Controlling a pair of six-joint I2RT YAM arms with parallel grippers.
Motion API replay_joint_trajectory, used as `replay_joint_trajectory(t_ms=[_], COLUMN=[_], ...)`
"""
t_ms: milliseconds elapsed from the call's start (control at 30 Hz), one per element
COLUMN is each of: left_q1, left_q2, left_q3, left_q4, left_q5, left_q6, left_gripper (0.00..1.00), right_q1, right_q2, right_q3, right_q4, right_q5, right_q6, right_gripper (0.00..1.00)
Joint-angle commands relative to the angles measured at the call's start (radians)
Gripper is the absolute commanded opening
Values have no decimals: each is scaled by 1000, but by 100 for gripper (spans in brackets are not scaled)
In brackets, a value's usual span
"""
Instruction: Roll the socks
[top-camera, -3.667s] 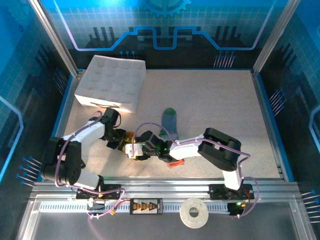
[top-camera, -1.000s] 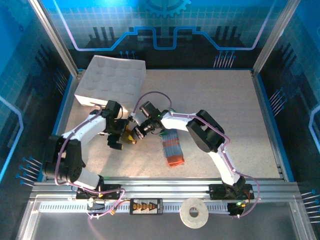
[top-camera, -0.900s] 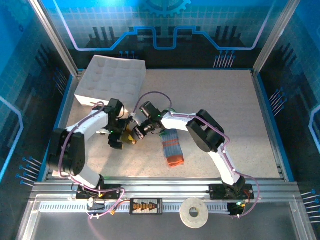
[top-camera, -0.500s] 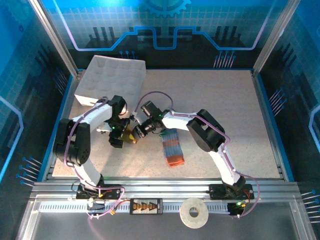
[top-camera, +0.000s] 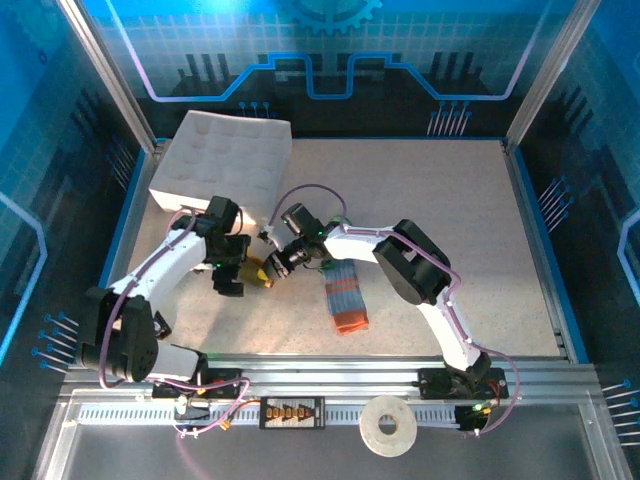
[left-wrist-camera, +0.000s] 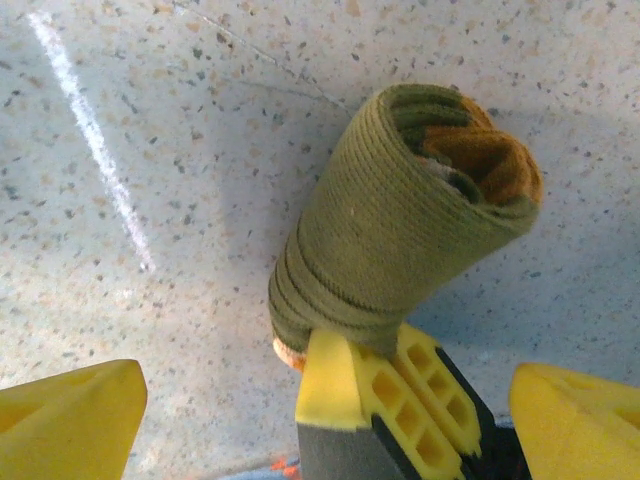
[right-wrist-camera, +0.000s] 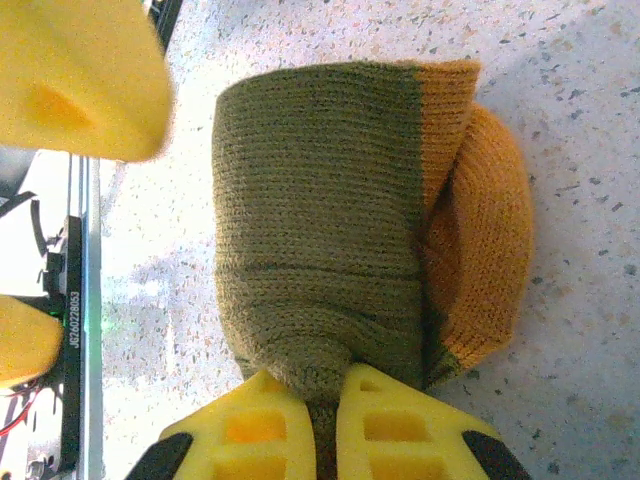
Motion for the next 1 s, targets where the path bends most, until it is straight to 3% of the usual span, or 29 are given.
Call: replay_joint_trajectory(t_ms=[0, 133, 333, 467, 633, 733, 833, 967], left_q1=[-2, -6, -6, -5, -3, -3, -2, 7], left_q2=[13, 34, 131, 199, 234, 258, 290, 323], left_q3=[-69, -95, -90, -104, -99, -68, -15, 26], left_q4=[115, 165, 167, 128, 54, 2, -68, -104], left_q5=[46, 44, 13, -1, -7, 2, 10, 25], left_q6=[11, 30, 92, 124, 140, 163, 201, 233], left_gripper=[91, 83, 57, 44, 31, 27, 28, 29], right_q1=[22, 20, 19, 26, 59, 93, 172, 239], right_q2=[92, 104, 93, 24, -126, -265, -365, -351], right_q3=[-44, -29, -38, -95, -255, -434, -612, -594], right_q4=[-164, -181, -160, -86, 109, 328, 602, 614], right_q5=[154, 137, 135, 156, 222, 370, 604, 813], right_q6=[22, 31, 35, -18, -167, -302, -535, -732], right_gripper=[0, 0, 1, 12, 36, 48, 64, 65])
